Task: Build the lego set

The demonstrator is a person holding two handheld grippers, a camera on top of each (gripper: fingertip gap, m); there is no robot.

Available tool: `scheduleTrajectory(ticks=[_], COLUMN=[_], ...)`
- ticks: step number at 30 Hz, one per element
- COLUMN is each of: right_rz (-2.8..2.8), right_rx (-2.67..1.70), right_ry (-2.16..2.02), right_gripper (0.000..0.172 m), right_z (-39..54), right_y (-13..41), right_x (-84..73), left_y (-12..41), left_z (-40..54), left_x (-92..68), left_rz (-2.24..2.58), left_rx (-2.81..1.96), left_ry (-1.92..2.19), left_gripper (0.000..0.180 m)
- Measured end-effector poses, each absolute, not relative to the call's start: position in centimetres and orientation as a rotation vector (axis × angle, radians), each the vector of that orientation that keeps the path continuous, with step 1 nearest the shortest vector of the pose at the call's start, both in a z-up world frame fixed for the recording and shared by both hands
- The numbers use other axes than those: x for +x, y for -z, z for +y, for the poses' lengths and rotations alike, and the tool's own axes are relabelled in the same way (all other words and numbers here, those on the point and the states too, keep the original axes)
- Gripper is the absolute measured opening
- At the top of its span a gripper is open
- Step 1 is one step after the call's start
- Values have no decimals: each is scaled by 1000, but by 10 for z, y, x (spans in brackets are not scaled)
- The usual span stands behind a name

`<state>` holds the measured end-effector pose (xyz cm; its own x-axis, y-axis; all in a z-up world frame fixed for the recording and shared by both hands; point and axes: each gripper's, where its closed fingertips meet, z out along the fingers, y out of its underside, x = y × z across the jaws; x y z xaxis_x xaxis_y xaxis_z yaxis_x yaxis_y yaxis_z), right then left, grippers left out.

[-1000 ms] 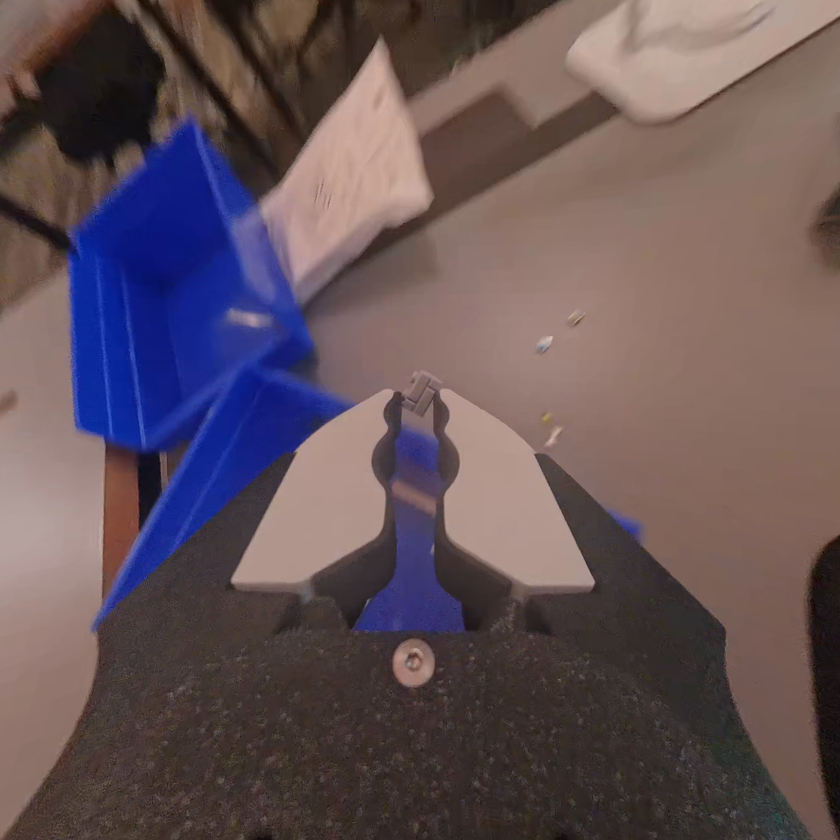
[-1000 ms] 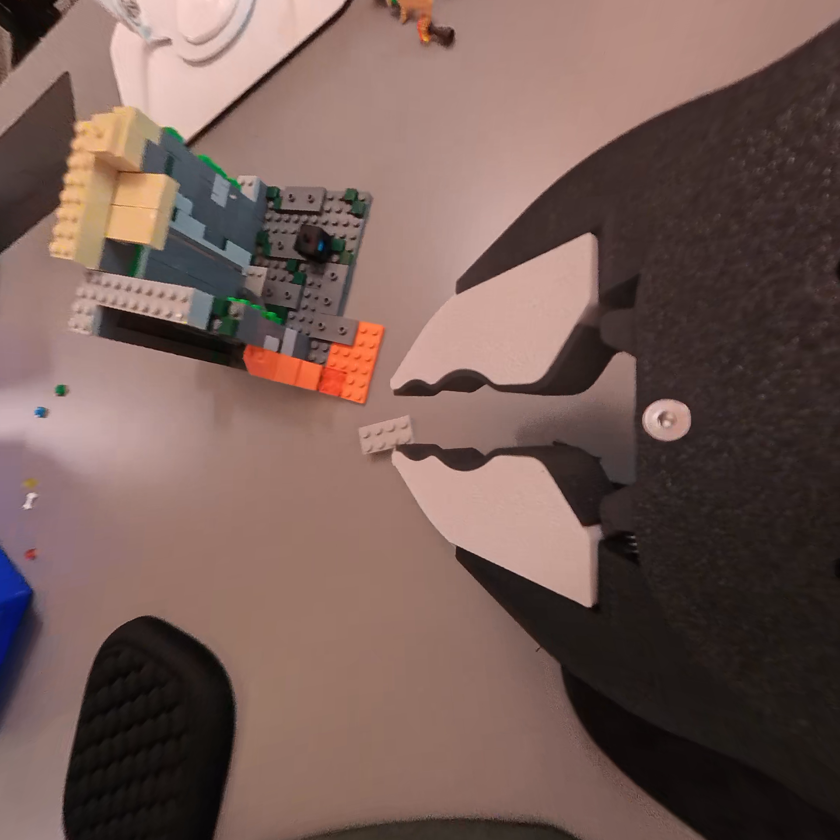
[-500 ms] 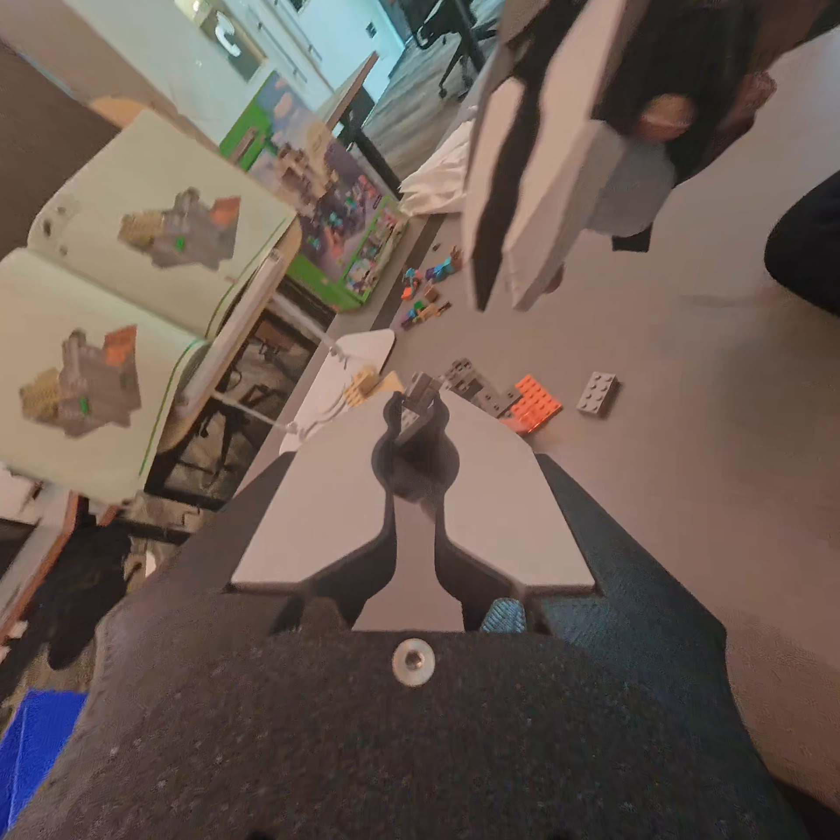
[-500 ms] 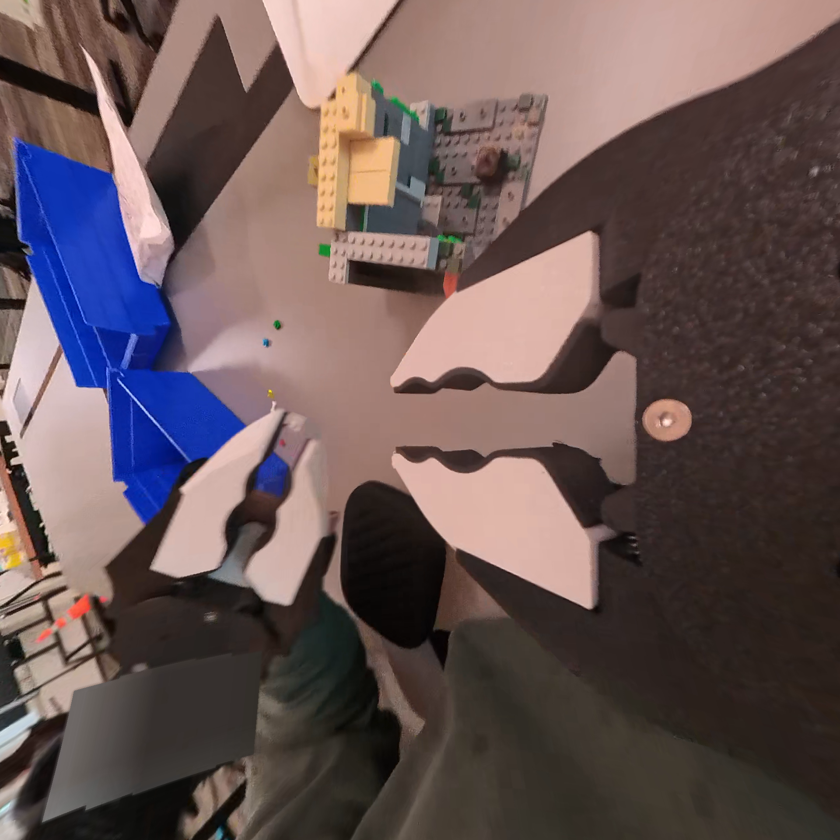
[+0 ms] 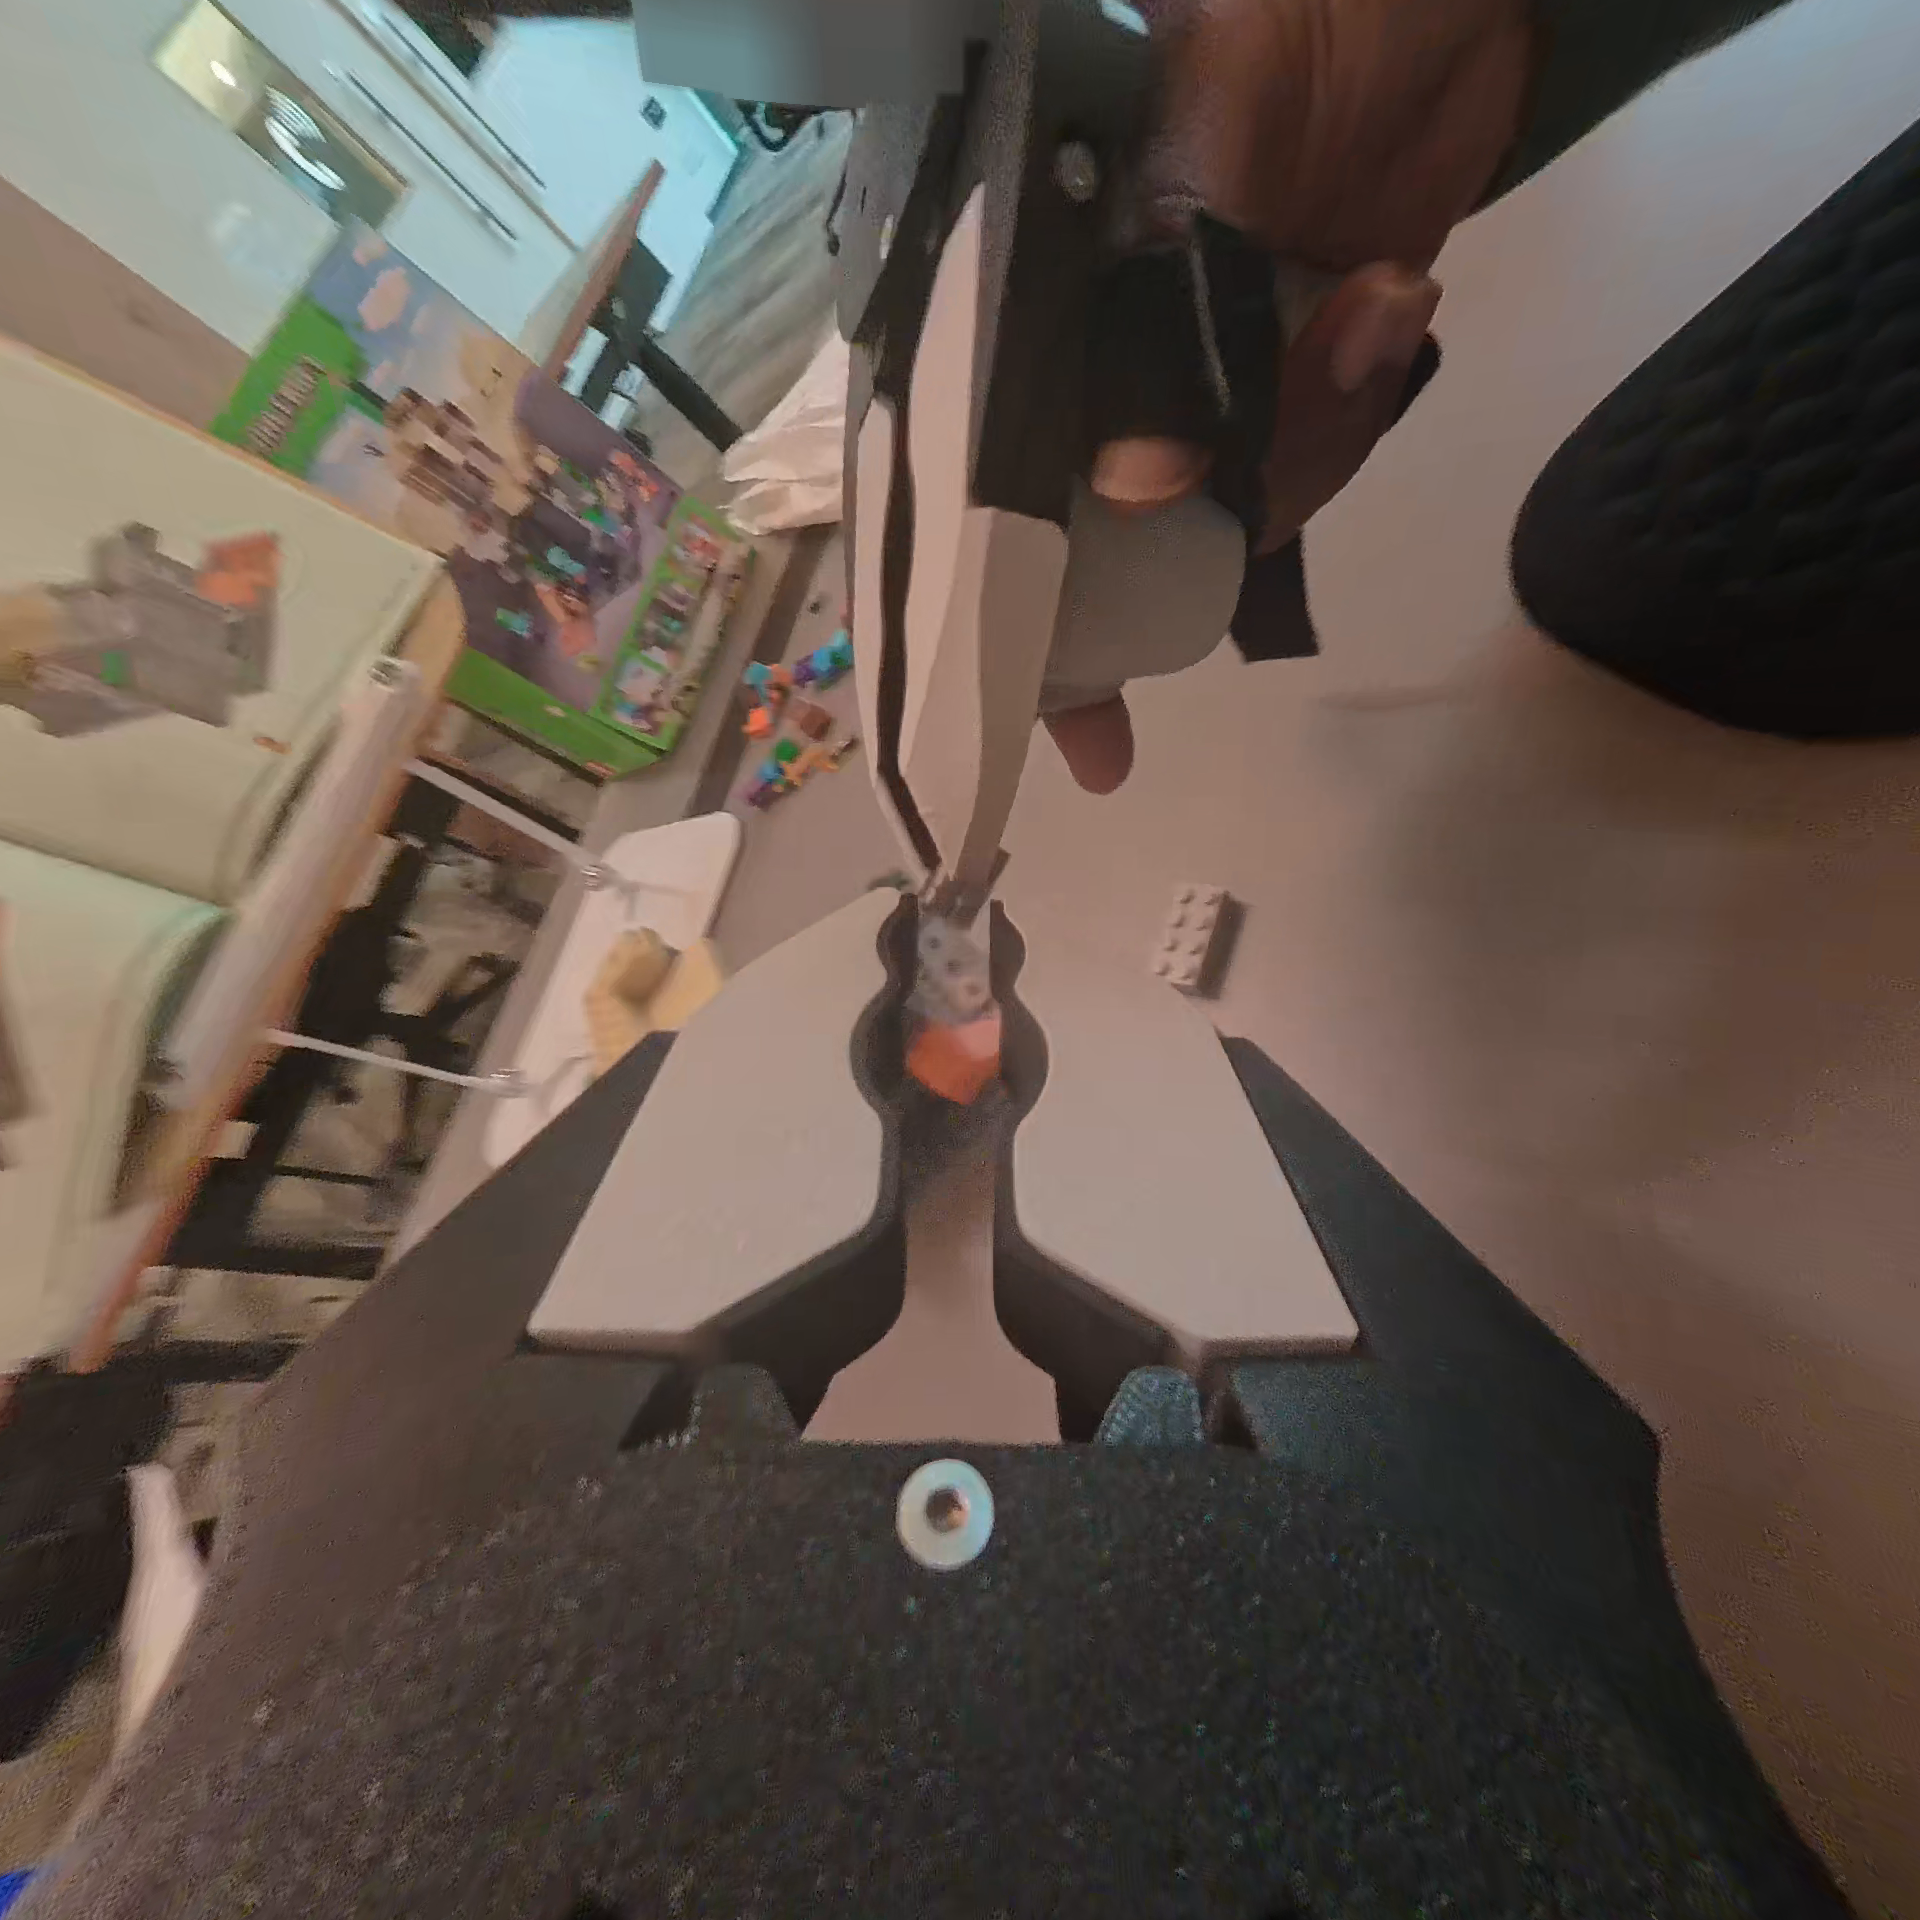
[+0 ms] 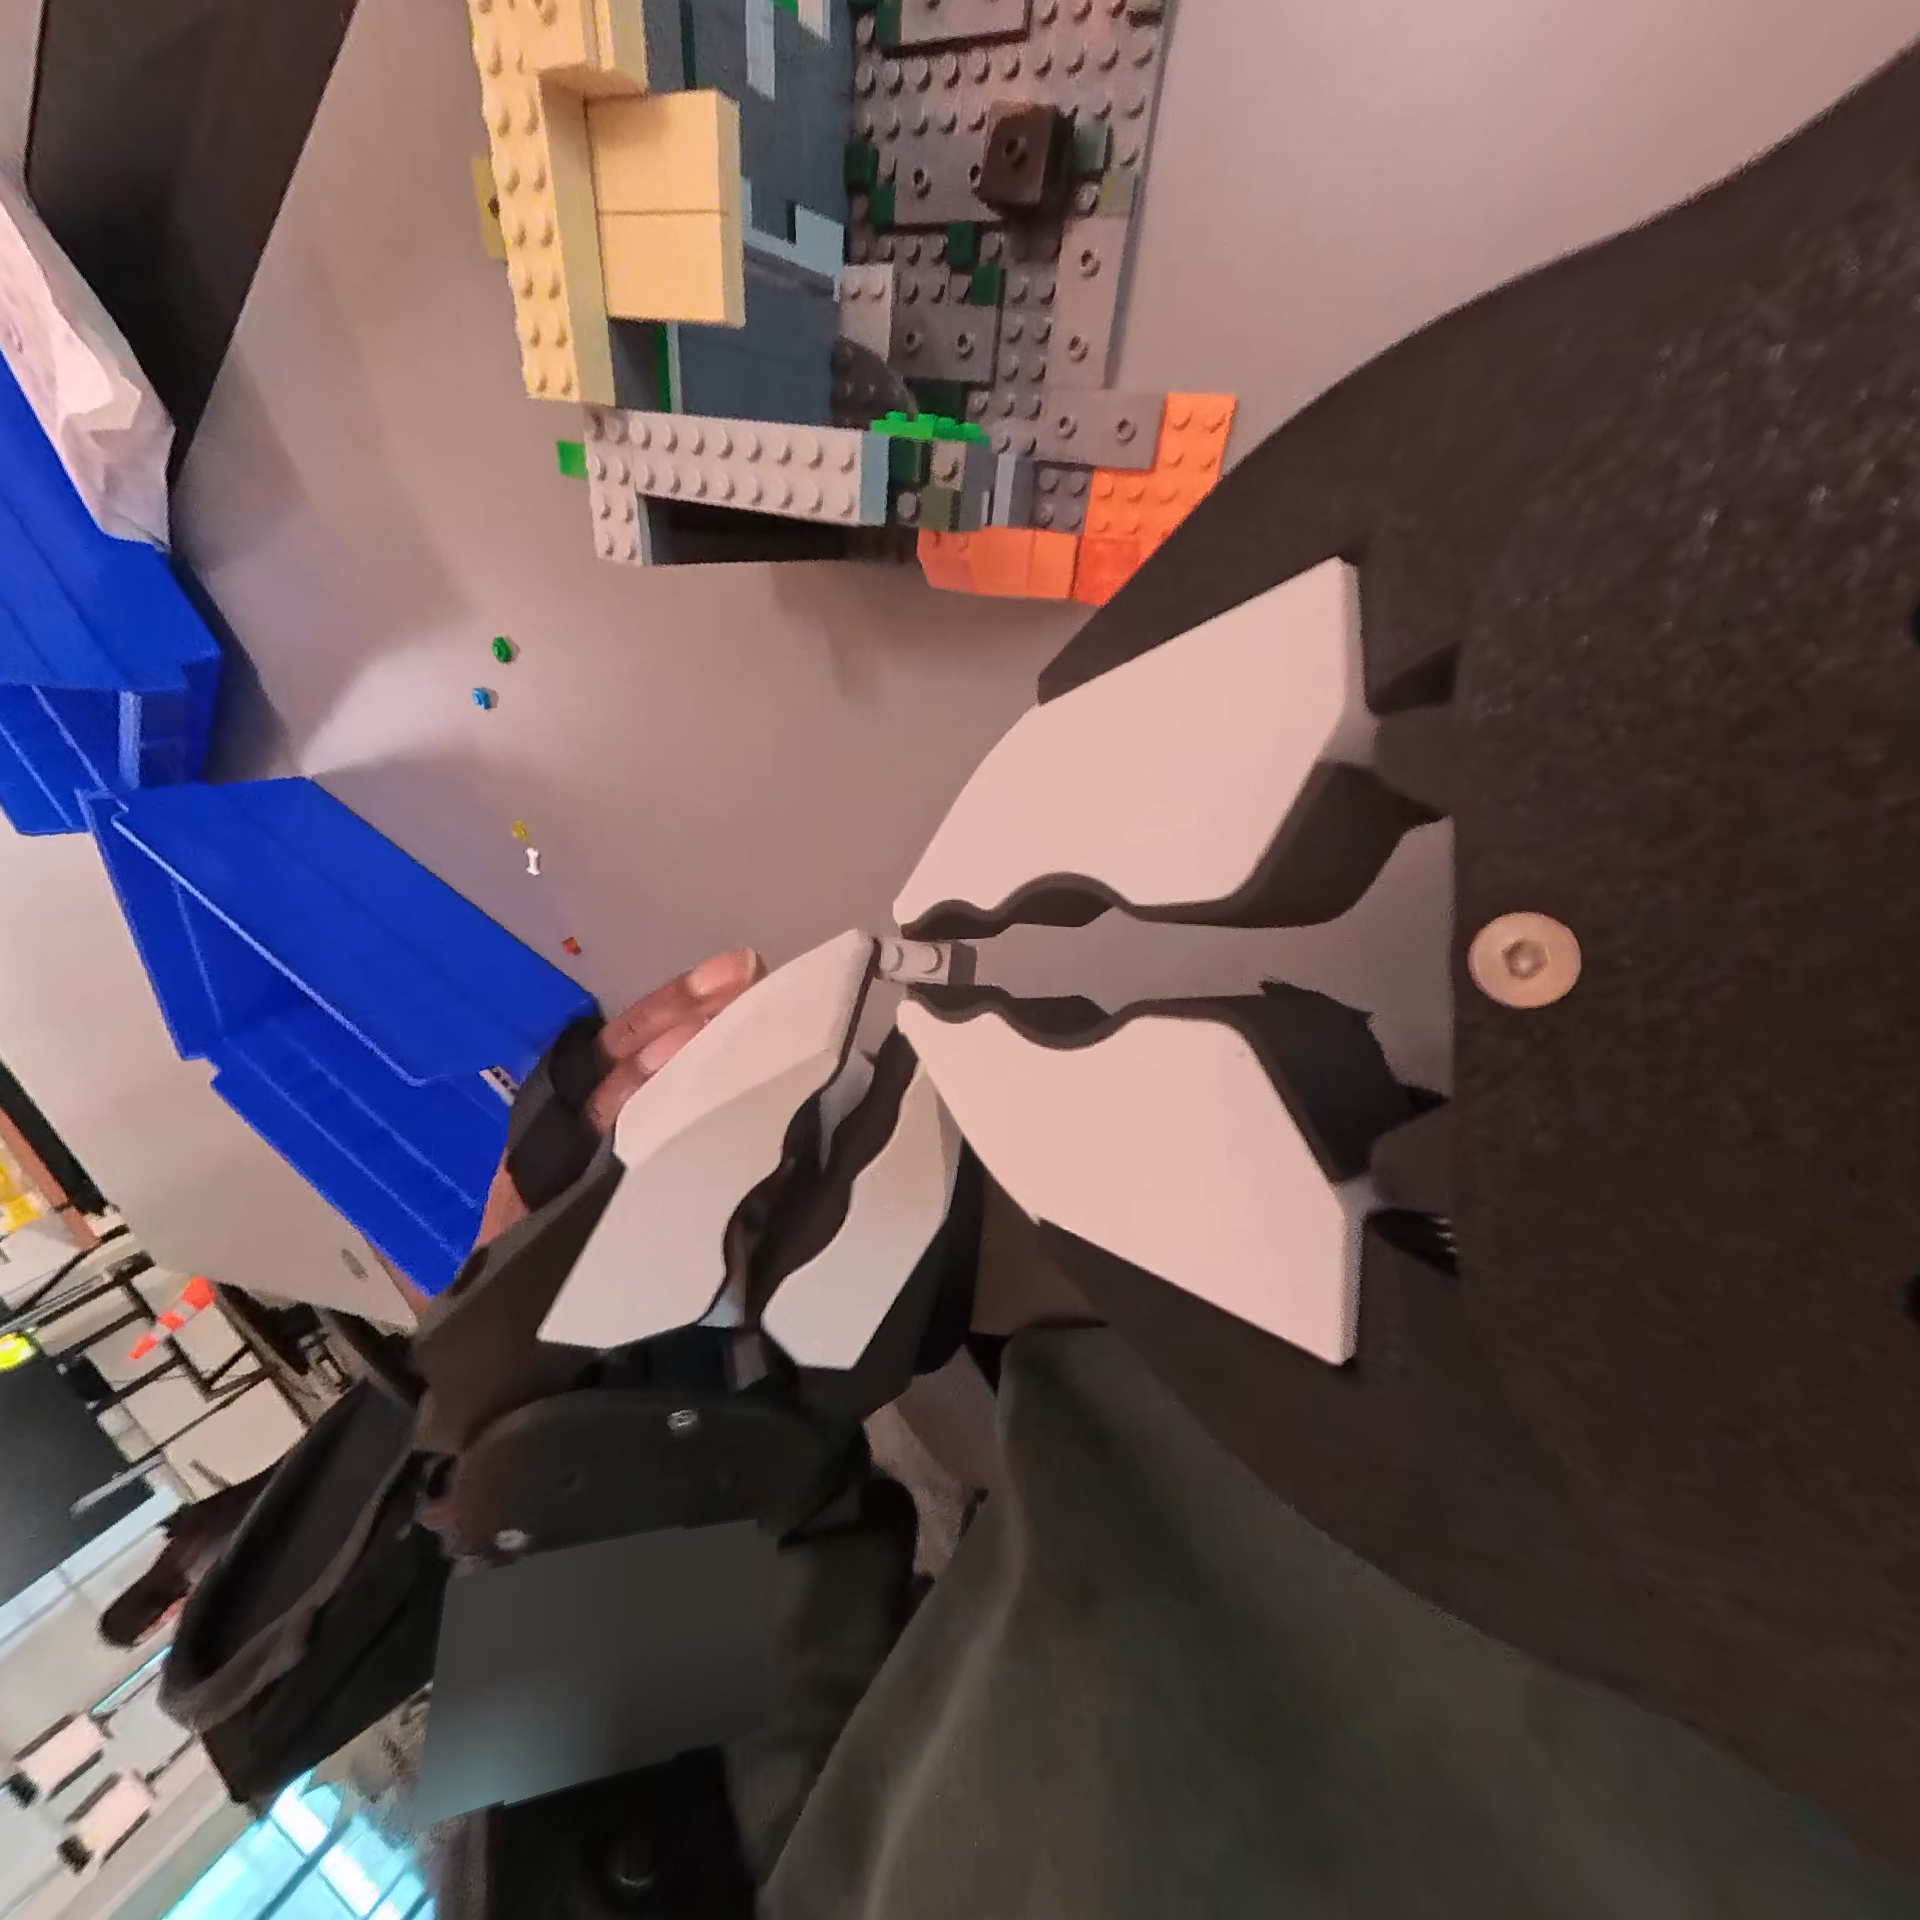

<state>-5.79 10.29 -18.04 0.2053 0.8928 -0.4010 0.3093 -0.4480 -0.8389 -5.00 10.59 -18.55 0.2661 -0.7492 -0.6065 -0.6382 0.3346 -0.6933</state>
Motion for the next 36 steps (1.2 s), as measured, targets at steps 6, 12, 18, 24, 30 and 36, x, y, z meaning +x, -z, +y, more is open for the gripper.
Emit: scheduleTrajectory(ticks=[6, 12, 18, 24, 30, 36], right_rz=[-1175, -1161, -1149, -1147, -1187, -1236], right_rx=[-1899, -1954, -1970, -1960, -1935, -1918], right_ry=[-1039, -865, -821, -841, -849, -854], right_gripper=[8, 8, 8, 8, 8, 8], right_z=[116, 130, 128, 125, 121, 116], right_y=[211, 244, 257, 257, 259, 261], right_x=[-19, 18, 33, 35, 26, 16], left_y=[227, 278, 300, 306, 307, 307], left_z=[106, 108, 113, 112, 99, 91], left_x=[-47, -26, -10, -6, -24, -47], left_rz=[1411, 1542, 1680, 1757, 1809, 1813], left_rx=[-1616, -1783, -1813, -1819, -1828, -1844], left_ry=[453, 611, 611, 610, 610, 589], left_gripper=[21, 34, 34, 25, 17, 17])
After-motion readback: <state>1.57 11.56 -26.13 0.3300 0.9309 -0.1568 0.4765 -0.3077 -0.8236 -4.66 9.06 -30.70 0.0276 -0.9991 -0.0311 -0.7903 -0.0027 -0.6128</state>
